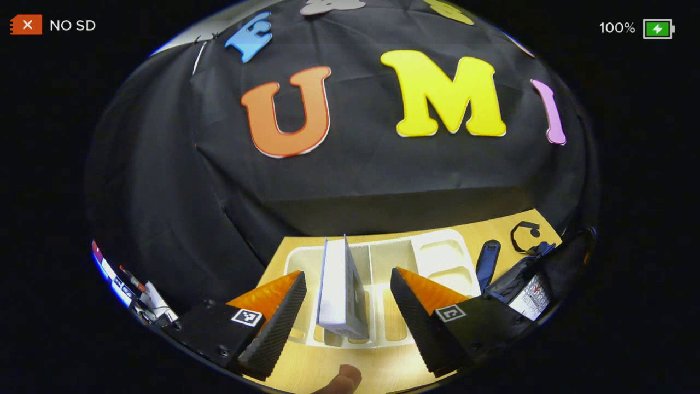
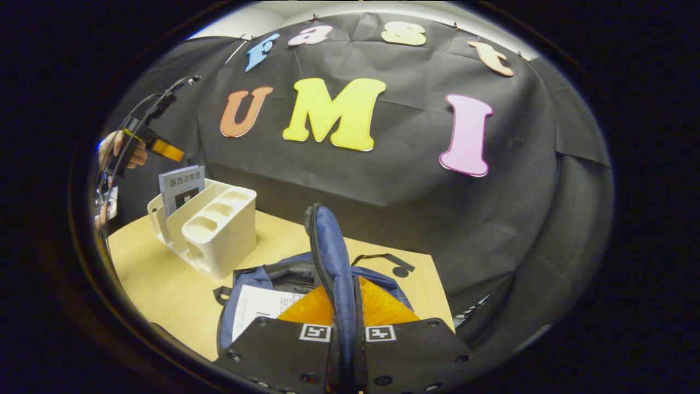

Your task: Open the schoolbag, grab two books from the bookshelf and put them into the schoolbag.

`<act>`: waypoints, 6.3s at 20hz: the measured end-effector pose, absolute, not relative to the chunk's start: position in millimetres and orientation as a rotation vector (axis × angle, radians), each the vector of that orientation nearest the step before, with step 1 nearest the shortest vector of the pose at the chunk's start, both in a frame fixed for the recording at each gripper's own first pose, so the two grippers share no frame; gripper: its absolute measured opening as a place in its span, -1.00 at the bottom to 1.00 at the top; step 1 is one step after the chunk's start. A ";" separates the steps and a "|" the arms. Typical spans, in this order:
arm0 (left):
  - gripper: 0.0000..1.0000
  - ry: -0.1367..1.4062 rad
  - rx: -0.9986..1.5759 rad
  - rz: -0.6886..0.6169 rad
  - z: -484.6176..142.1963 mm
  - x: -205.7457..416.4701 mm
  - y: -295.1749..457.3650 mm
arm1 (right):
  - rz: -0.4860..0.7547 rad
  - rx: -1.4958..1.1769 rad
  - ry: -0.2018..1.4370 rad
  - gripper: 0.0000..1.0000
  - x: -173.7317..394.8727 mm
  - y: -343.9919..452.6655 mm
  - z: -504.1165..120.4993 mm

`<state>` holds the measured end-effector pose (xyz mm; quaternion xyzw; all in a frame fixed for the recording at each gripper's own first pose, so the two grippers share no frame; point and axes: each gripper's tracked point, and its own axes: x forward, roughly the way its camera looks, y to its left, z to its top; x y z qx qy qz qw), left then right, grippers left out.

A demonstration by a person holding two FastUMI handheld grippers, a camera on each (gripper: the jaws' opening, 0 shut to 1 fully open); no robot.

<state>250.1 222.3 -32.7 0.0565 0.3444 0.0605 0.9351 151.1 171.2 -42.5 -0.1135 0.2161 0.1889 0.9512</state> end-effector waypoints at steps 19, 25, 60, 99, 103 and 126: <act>-0.10 1.062 -0.007 0.135 -117.8 265.1 239.7 | 0.393 -0.179 0.462 -0.82 148.6 169.3 -52.9; -0.12 1.102 -0.094 0.194 -108.3 229.2 243.5 | 0.391 -0.159 0.469 -0.82 148.8 167.8 -54.6; -0.23 0.973 -0.655 0.143 -50.6 3.3 200.4 | 0.408 -0.119 0.503 -0.82 148.8 187.4 -78.9; -0.21 1.091 -1.145 -0.430 -134.6 51.1 -99.0 | 0.379 -0.013 0.460 -0.82 133.7 191.2 -47.5; -0.21 1.057 -1.116 -0.417 -140.6 60.1 -110.6 | 0.384 0.023 0.446 -0.82 129.1 184.9 -43.4; -0.14 1.037 -1.061 -0.466 -185.5 111.0 -252.4 | 0.474 0.053 0.402 -0.82 121.7 197.6 -36.5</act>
